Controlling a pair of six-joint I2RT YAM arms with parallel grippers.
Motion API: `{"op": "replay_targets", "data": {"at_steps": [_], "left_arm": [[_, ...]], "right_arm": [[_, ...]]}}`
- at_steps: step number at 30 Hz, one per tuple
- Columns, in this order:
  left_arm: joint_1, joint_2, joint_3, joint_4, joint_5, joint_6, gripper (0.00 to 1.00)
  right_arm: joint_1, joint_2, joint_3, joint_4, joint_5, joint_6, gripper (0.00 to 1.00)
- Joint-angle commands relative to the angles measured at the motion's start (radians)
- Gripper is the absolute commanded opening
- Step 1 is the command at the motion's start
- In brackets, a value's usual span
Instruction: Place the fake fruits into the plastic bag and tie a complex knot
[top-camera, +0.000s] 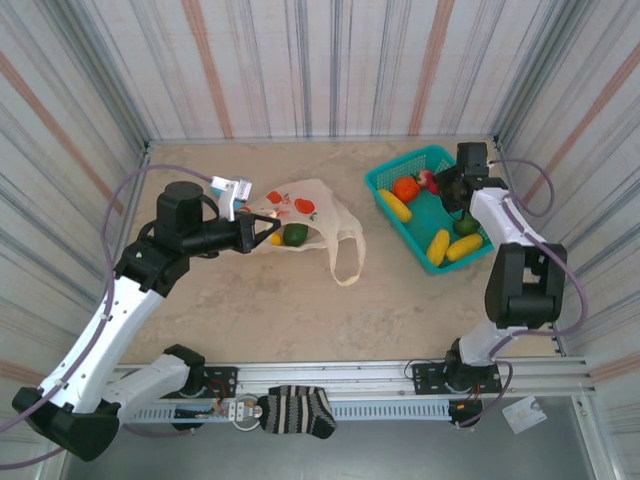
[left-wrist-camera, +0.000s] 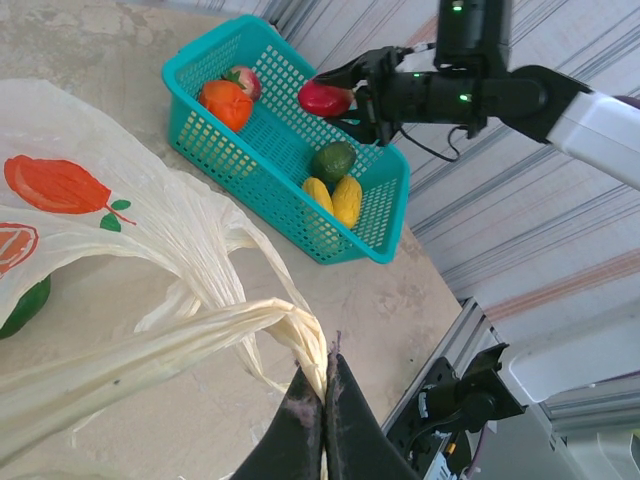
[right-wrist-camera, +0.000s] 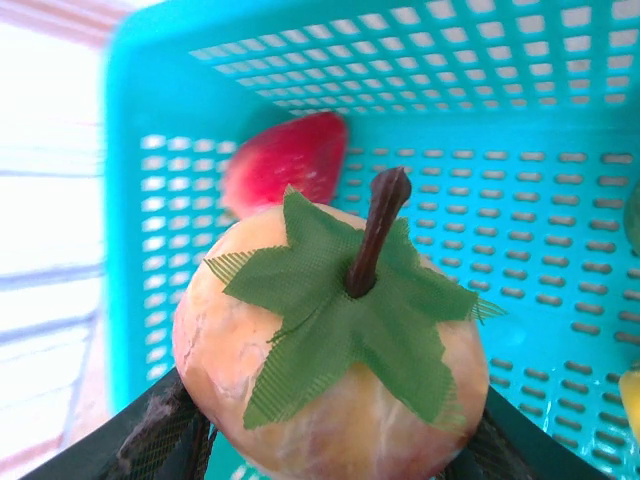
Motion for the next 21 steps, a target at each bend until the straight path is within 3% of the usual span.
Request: {"op": "replay_targets", "data": {"at_steps": [1, 8, 17, 21], "left_arm": [[0.006, -0.017, 0.030, -0.004, -0.004, 0.015, 0.00], [0.006, -0.017, 0.036, -0.015, -0.010, 0.018, 0.00], [0.006, -0.029, 0.024, -0.017, -0.020, 0.020, 0.00], [0.005, -0.040, 0.016, -0.023, -0.024, 0.021, 0.00]], "right_arm": [[0.055, -0.107, -0.033, 0.051, -0.077, -0.155, 0.46], [0.250, -0.275, -0.095, 0.124, -0.257, -0.393, 0.46], [0.580, -0.296, -0.143, 0.161, -0.486, -0.616, 0.47], [0.685, -0.248, -0.132, 0.146, -0.460, -0.673, 0.47]]}}
